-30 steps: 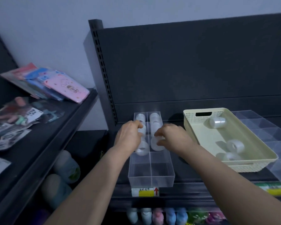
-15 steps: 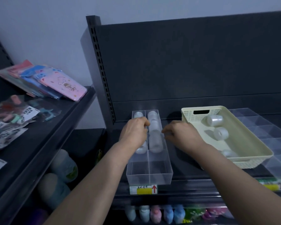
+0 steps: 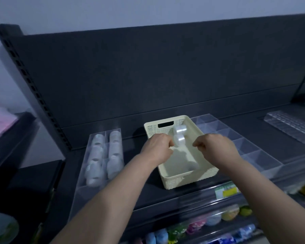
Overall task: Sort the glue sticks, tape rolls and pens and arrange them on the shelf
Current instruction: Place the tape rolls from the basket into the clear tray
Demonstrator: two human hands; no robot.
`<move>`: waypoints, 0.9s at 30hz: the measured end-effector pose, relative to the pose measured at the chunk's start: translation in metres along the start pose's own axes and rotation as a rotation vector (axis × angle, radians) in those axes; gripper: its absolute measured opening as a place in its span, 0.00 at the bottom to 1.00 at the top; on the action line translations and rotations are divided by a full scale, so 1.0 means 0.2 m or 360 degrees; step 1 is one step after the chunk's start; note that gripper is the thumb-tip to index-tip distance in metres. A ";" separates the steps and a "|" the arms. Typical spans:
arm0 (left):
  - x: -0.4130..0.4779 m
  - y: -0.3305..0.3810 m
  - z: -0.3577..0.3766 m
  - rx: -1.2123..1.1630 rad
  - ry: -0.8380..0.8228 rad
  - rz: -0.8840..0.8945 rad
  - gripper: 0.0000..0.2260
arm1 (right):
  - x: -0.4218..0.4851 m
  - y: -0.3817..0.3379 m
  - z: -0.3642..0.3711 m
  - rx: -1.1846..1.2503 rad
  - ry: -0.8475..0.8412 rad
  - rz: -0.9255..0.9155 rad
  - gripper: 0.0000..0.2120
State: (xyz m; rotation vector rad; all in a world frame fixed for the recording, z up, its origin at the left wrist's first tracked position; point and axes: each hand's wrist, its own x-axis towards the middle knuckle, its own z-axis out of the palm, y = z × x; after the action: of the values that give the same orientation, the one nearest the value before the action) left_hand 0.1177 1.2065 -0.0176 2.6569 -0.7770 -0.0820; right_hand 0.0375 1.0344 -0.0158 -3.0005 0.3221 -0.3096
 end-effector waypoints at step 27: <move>0.35 0.00 -0.01 0.0096 0.0381 -0.0530 0.12 | 0.70 -0.05 0.29 -0.0448 -0.0308 -0.0299 0.19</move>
State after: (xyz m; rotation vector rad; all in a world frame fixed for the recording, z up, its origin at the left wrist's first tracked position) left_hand 0.1776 1.1700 -0.0129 2.7605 -0.2624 0.1728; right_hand 0.1862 1.0178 -0.0453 -3.3101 0.0695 0.0156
